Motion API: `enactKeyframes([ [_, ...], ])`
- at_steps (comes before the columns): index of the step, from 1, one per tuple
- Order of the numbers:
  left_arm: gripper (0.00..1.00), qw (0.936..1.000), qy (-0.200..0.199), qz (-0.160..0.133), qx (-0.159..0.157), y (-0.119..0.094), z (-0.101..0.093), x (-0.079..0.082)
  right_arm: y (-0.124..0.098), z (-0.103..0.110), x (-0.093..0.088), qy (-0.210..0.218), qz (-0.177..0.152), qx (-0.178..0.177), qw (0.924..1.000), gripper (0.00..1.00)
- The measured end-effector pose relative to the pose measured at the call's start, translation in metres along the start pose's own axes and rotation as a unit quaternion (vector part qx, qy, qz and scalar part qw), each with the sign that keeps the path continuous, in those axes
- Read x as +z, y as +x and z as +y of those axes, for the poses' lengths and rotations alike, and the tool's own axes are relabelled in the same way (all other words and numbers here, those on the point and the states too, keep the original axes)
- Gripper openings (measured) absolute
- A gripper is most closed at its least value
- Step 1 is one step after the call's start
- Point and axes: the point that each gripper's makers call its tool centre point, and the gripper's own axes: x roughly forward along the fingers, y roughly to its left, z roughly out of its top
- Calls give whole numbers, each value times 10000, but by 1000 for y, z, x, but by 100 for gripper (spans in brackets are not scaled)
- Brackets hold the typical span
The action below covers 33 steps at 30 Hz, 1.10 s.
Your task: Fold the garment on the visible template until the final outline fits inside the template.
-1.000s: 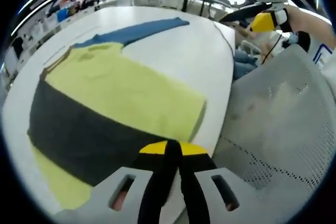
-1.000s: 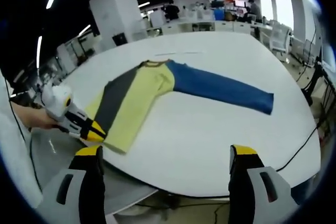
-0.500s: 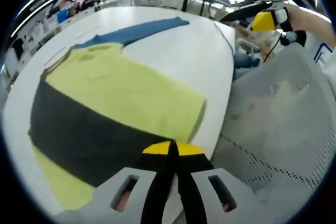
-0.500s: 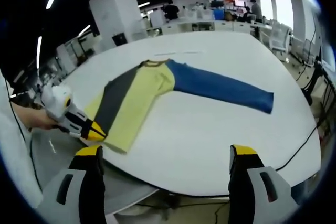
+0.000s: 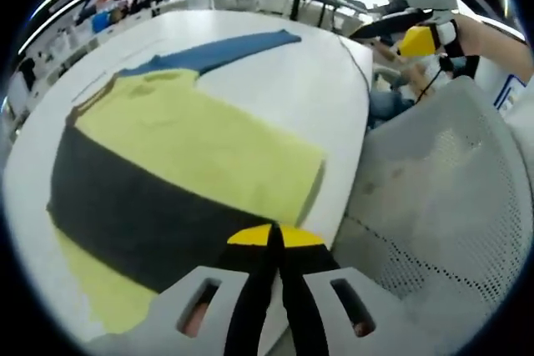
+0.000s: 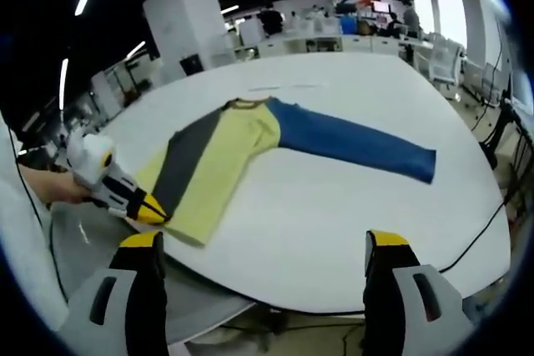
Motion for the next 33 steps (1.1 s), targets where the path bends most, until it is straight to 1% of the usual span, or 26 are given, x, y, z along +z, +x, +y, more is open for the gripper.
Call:
enactKeyframes([
  [8, 0, 9996, -217, -202, 32, -15, 4, 2, 0, 8, 4, -67, -78, 122, 9999, 100],
  [15, 0, 9981, -442, -356, 222, -32, 18, 2, 0, 12, 6, -142, -93, 186, 9997, 100],
  [19, 0, 9970, -537, -417, 368, -42, 27, 0, 0, 15, 8, -174, -102, 210, 9996, 100],
  [21, 0, 9958, -651, -474, 437, -48, 32, -1, 0, 16, 9, -204, -106, 232, 9995, 100],
  [24, 0, 9943, -745, -513, 556, -56, 38, -4, 0, 19, 8, -284, -41, 267, 9992, 100],
  [33, 0, 9900, -985, -646, 778, -77, 51, -13, 0, 28, 9, -362, -53, 325, 9988, 100],
])
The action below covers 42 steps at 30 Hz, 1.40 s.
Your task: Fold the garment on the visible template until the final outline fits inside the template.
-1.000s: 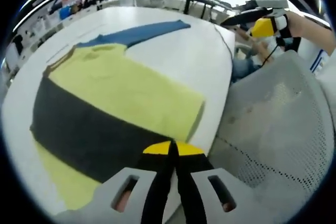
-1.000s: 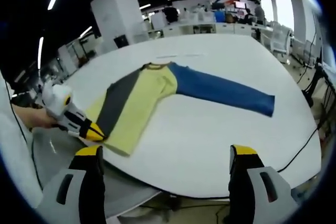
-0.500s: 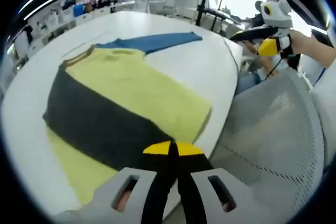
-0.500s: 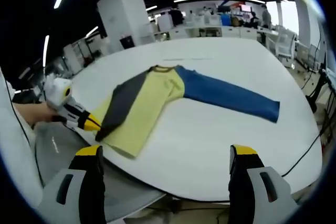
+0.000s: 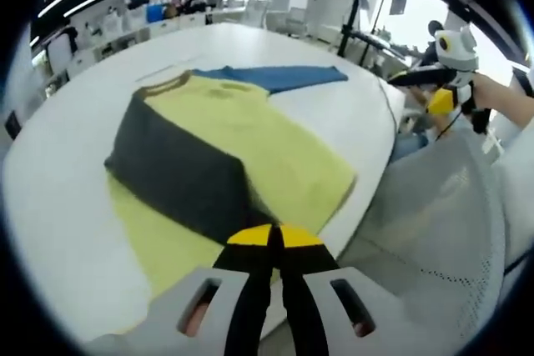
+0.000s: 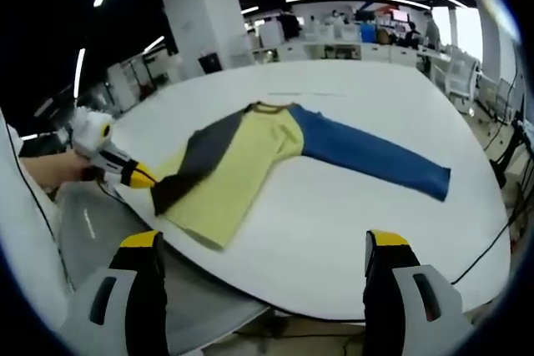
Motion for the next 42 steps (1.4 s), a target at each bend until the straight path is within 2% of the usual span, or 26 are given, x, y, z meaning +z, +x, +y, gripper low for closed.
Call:
enactKeyframes([
  [11, 0, 9991, -175, -158, 361, -27, 31, -1, -2, 9, 1, -42, -53, 44, 10000, 100],
  [26, 0, 9963, -386, -363, 677, -55, 57, 1, 5, 25, 6, -48, -184, 154, 9997, 99],
  [42, 0, 9910, -700, -583, 983, -78, 101, 9, 4, 17, 13, -18, -310, 60, 9995, 99],
])
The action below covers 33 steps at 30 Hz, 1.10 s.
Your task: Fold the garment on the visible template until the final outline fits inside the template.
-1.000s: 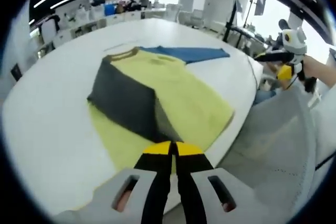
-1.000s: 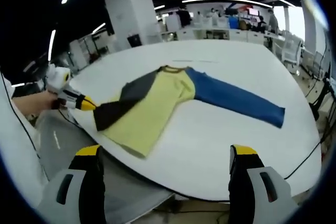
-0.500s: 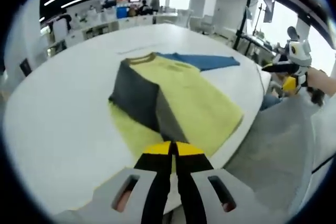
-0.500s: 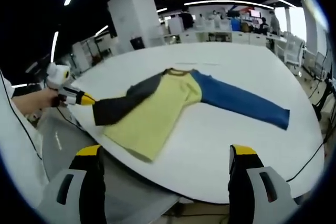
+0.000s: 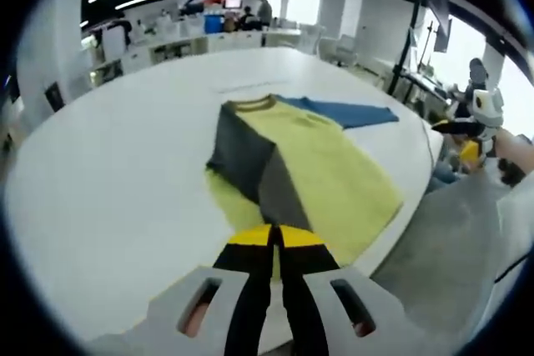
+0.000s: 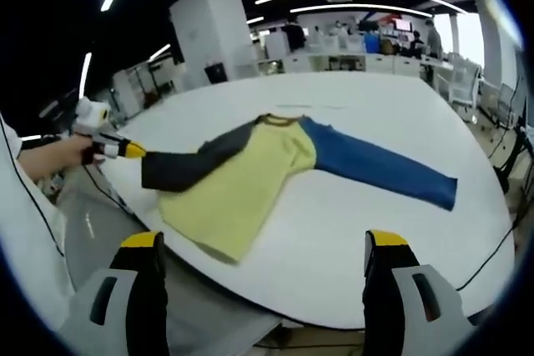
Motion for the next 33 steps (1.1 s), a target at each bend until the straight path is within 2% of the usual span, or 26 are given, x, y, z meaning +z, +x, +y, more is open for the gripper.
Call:
enactKeyframes([
  [5, 0, 9998, -157, -81, 132, -2, 16, 2, 0, -5, 0, 74, -31, -60, 9999, 99],
  [7, 0, 9970, -711, -279, 150, -2, 21, 5, 1, -6, 0, 109, -54, -76, 9999, 99],
  [9, 0, 9944, -945, -341, 327, -4, 35, 3, 2, -6, 0, 128, -76, -76, 9999, 99],
  [21, 0, 9879, -1255, -367, 835, -15, 82, -6, 9, -5, 3, 158, -66, -27, 9999, 98],
  [24, 0, 9842, -1441, -442, 934, -17, 92, -7, 11, -5, 5, 162, -75, -30, 9998, 98],
  [29, 0, 9813, -1530, -479, 1063, -19, 106, -9, 14, -4, 2, 181, -3, -29, 9998, 97],
  [33, 0, 9753, -1736, -595, 1233, -24, 122, -11, 17, -3, 3, 157, 49, -1, 9999, 97],
])
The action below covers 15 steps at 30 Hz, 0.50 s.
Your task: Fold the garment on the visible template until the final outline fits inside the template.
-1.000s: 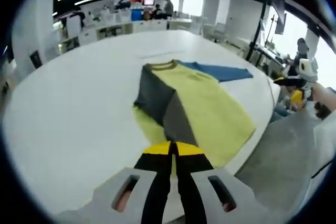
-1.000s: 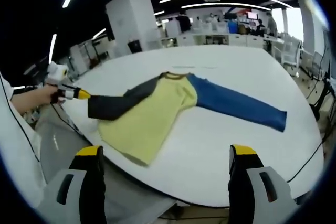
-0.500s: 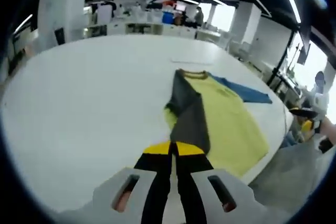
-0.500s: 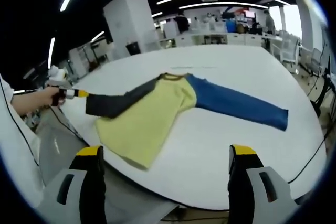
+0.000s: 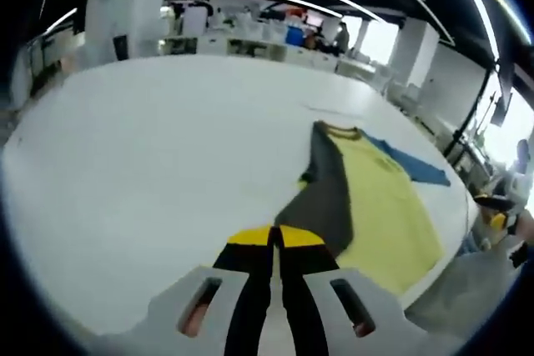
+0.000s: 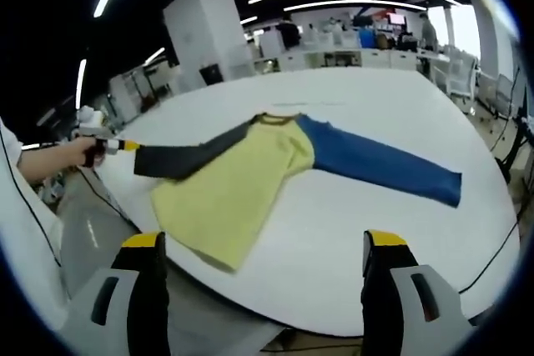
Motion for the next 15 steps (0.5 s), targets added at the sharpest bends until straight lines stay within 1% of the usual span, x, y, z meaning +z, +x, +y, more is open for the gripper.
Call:
enactKeyframes([
  [4, 0, 9992, -318, -138, 211, -3, 16, 4, 1, -1, 4, -28, 9, -9, 10000, 97],
  [9, 0, 9982, -409, -194, 405, -11, 22, 4, 1, -4, 7, -26, -5, -55, 10000, 97],
  [15, 0, 9956, -625, -326, 616, -15, 40, 12, 4, -4, 8, -51, 57, -61, 10000, 97],
])
